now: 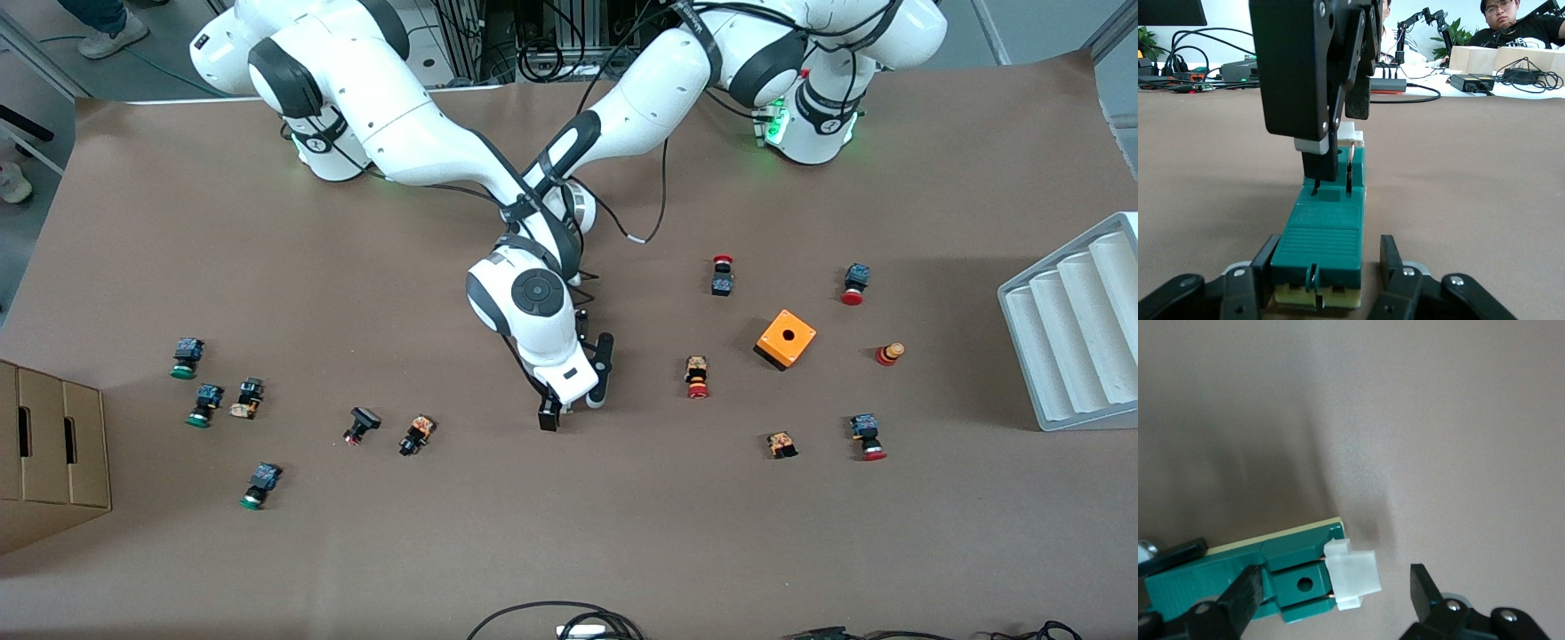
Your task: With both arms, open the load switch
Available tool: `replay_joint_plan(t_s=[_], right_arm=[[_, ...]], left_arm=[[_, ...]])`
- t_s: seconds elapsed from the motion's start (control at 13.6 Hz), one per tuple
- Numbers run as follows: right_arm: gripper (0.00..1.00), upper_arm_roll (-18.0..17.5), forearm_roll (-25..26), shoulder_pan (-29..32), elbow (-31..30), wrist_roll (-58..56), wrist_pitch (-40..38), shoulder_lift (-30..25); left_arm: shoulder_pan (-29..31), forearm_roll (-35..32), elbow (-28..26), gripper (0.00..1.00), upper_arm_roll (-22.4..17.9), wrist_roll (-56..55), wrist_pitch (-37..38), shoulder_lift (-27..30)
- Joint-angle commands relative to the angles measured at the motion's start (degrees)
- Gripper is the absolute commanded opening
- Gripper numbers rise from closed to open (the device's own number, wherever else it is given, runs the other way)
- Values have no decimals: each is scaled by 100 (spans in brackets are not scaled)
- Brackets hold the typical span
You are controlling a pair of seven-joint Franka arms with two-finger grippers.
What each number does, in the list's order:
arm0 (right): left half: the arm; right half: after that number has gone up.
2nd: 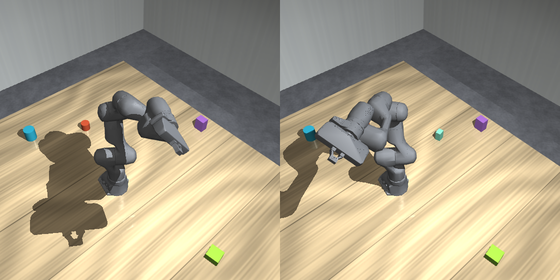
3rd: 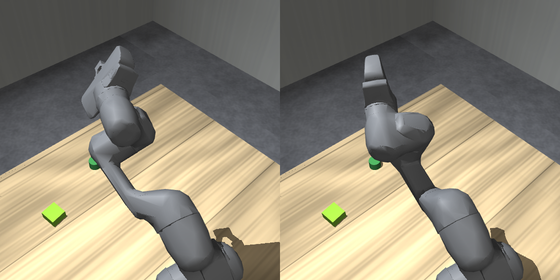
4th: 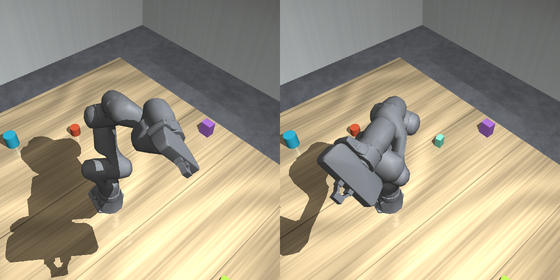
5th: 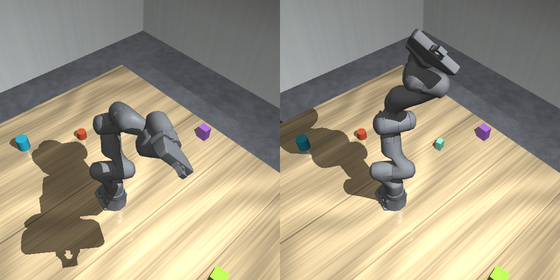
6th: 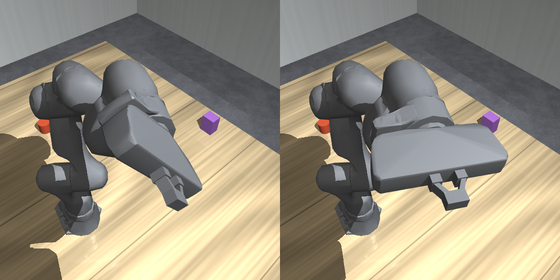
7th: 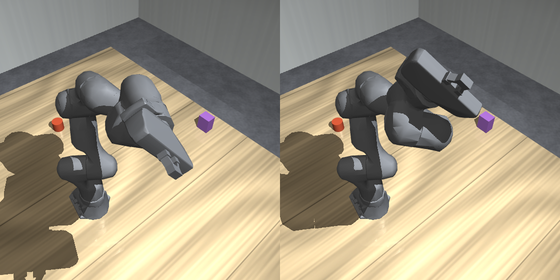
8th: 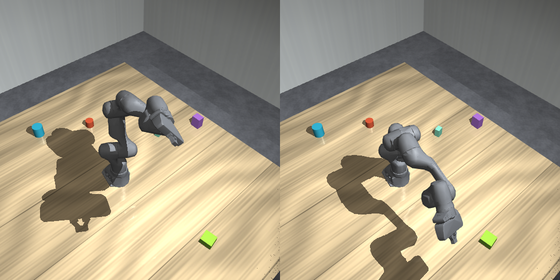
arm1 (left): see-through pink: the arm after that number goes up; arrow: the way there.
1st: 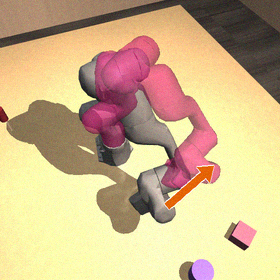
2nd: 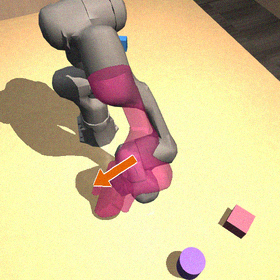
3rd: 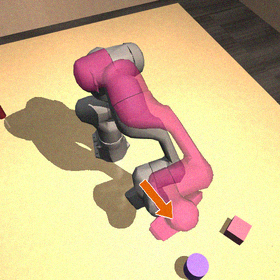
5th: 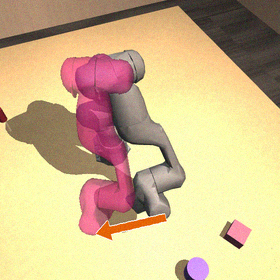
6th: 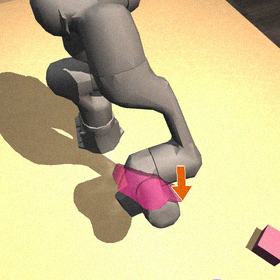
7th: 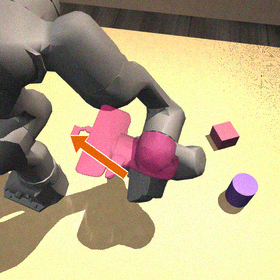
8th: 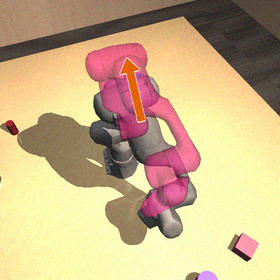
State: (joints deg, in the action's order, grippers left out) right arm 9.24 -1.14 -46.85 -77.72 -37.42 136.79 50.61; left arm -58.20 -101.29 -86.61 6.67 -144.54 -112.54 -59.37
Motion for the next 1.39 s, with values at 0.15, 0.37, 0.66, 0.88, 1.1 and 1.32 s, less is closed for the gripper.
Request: replay_joint_plan(t_s=[0.15, 0.37, 0.66, 0.88, 1.1, 1.32], right_arm=[[96, -19, -123, 27, 205, -46, 50, 142], [90, -19, -123, 18, 196, -38, 59, 133], [86, -19, -123, 9, 196, -11, 50, 133], [85, -19, -123, -8, 196, 15, 50, 133], [83, -19, -123, -35, 196, 173, 50, 125], [78, -19, -123, -44, 196, 173, 50, 125]], left_arm=[[-78, 48, -22, 66, 62, -154, -207, -233], [-78, 39, -92, 66, 54, -154, -207, -233], [-86, 30, -180, 66, 54, -154, -120, -224], [-87, 30, -198, 66, 54, -154, -84, -224], [-87, 30, -198, 66, 54, -154, -49, -233], [-87, 30, -198, 66, 54, -154, -49, -233]])
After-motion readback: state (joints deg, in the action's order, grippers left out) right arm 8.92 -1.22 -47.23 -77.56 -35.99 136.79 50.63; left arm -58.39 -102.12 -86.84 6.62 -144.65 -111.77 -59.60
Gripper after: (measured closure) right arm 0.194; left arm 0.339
